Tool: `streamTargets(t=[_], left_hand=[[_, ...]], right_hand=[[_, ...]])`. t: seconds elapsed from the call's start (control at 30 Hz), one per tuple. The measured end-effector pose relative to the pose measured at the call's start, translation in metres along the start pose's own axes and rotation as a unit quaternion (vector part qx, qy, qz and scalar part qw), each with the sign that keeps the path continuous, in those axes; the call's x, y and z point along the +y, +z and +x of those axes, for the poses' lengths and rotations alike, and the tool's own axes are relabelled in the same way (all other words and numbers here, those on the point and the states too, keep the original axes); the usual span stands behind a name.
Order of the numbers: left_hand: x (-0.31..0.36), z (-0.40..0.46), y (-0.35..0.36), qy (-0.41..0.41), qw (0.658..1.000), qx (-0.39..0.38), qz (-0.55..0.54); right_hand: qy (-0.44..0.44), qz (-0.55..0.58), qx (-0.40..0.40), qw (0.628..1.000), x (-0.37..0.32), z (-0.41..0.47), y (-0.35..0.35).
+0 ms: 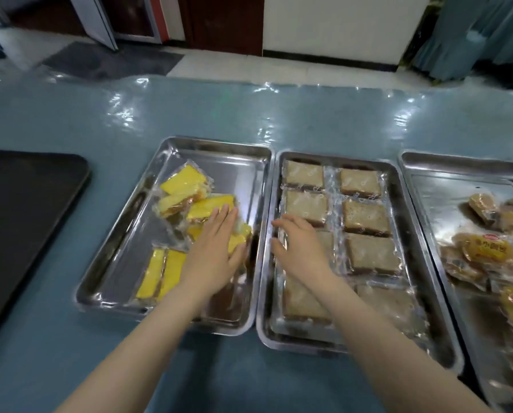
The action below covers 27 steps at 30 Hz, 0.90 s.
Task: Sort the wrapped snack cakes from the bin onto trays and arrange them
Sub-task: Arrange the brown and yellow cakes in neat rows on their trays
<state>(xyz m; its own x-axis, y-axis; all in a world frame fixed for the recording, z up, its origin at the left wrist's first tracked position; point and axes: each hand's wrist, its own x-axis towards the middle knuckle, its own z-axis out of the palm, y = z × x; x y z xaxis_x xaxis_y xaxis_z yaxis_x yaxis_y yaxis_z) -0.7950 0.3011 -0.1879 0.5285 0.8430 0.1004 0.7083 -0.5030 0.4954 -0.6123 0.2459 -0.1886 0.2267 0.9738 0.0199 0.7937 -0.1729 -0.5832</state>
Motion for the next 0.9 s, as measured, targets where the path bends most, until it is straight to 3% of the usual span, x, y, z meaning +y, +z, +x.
streamTargets(t=[0.23,0.47,0.6,0.7,0.9], left_hand=[[-0.092,0.014,-0.06,-0.012,1.0,0.007,-0.021],[-0.139,0.054,-0.08,-0.067,0.995,0.004,-0.075],[-0.151,0.096,-0.077,-0.091,0.993,-0.053,-0.061],[-0.156,0.128,-0.064,-0.081,0.989,-0.119,-0.03],[-0.165,0.178,-0.027,-0.116,0.969,-0.218,0.026]], right_hand=[[0.015,0.014,0.013,1.0,-0.075,0.037,0.047],[0.036,-0.016,0.003,0.999,-0.096,0.082,0.064],[0.162,-0.049,-0.047,0.985,-0.086,0.112,0.07],[0.259,0.028,-0.084,0.962,-0.077,0.125,0.069],[0.237,0.125,0.105,0.958,-0.055,0.15,0.065]])
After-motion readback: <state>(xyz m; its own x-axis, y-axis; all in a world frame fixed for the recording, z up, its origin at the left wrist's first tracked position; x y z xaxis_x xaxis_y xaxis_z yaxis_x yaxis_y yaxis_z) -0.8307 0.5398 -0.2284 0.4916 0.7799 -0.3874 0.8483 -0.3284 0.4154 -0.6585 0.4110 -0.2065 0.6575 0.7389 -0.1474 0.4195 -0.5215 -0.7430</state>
